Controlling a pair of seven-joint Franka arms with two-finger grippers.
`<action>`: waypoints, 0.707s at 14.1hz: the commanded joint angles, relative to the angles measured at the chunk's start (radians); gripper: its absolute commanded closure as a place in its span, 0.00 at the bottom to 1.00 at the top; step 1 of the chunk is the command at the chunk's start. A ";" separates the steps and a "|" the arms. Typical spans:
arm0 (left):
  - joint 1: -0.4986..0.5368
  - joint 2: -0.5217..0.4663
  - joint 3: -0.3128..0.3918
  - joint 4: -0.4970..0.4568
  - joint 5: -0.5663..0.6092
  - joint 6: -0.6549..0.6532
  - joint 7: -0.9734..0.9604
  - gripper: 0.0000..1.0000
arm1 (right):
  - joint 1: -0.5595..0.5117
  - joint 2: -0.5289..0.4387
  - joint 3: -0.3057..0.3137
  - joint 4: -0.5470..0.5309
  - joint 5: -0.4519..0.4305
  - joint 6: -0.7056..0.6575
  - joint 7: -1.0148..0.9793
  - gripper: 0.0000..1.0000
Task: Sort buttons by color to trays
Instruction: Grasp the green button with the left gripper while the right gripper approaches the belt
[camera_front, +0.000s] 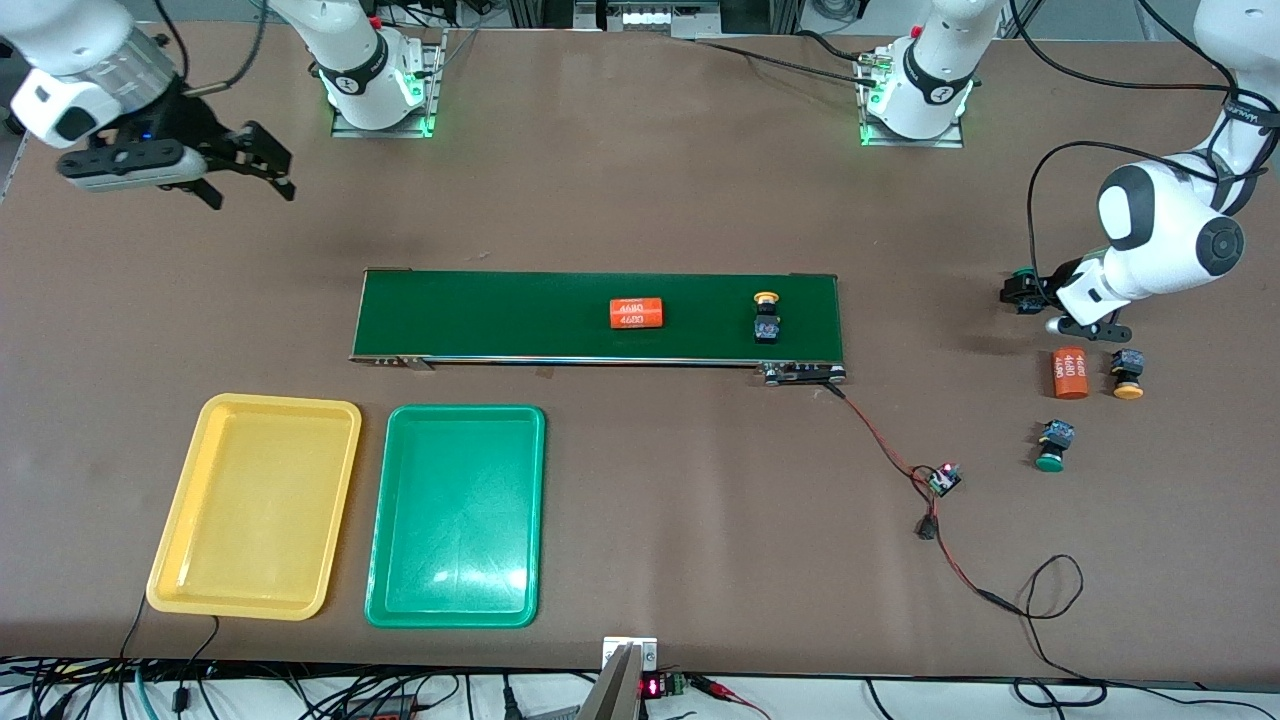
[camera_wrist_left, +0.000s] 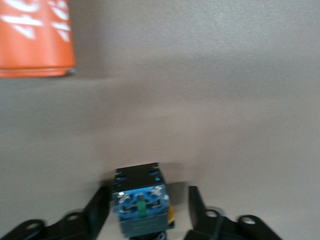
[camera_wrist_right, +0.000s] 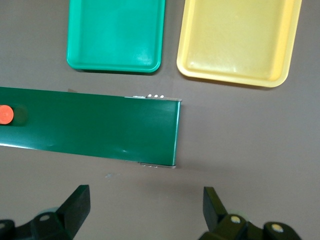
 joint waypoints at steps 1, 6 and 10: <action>0.019 -0.032 -0.005 -0.025 0.020 0.012 0.024 1.00 | 0.032 -0.003 0.006 -0.023 0.016 0.036 0.029 0.00; 0.009 -0.072 -0.012 -0.006 0.022 0.015 0.019 1.00 | 0.130 0.096 0.006 -0.023 0.023 0.127 0.144 0.00; -0.056 -0.086 -0.026 0.073 0.013 0.012 0.007 1.00 | 0.159 0.145 0.006 -0.022 0.029 0.165 0.150 0.00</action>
